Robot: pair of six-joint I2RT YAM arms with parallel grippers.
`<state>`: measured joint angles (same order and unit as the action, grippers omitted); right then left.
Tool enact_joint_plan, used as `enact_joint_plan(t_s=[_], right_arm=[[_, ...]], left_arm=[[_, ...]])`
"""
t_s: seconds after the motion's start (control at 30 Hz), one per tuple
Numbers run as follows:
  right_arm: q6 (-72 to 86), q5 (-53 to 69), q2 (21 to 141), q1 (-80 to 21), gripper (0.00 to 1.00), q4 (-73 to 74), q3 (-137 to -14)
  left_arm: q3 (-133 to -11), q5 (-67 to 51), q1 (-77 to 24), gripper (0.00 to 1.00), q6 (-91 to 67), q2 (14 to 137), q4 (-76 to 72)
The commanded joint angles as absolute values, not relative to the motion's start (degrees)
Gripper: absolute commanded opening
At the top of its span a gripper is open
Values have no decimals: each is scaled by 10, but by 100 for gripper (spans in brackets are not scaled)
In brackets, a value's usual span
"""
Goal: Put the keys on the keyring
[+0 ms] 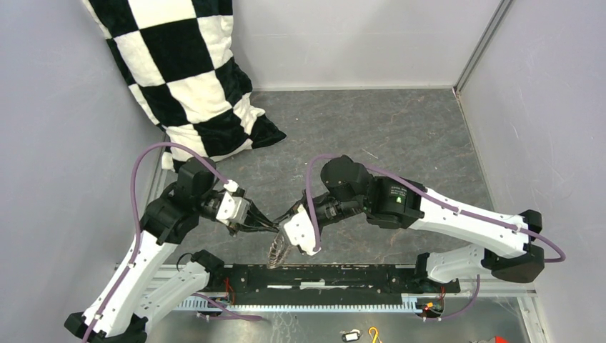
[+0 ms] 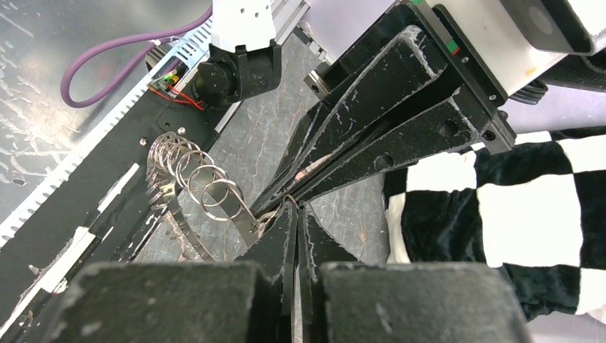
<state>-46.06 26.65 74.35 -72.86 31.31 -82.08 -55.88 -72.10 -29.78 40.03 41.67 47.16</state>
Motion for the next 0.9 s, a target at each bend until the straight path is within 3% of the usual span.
enact_joint_plan(t_s=[0.0,0.2,0.47,0.6,0.87], right_arm=[[-448,240,721,-726,0,267,-795],[-437,251,694,-726,0,232,-776],[-425,269,682,-725,0,203,-768],[-423,273,675,-725,0,194,-764],[-421,279,676,-725,0,195,-766]], left_arm=[[-576,-737,-307,8,427,403,452],[-574,-732,-307,18,412,399,452],[-558,-732,-307,19,402,382,454],[-555,-723,-307,30,397,374,453],[-544,-675,-307,41,317,360,376]])
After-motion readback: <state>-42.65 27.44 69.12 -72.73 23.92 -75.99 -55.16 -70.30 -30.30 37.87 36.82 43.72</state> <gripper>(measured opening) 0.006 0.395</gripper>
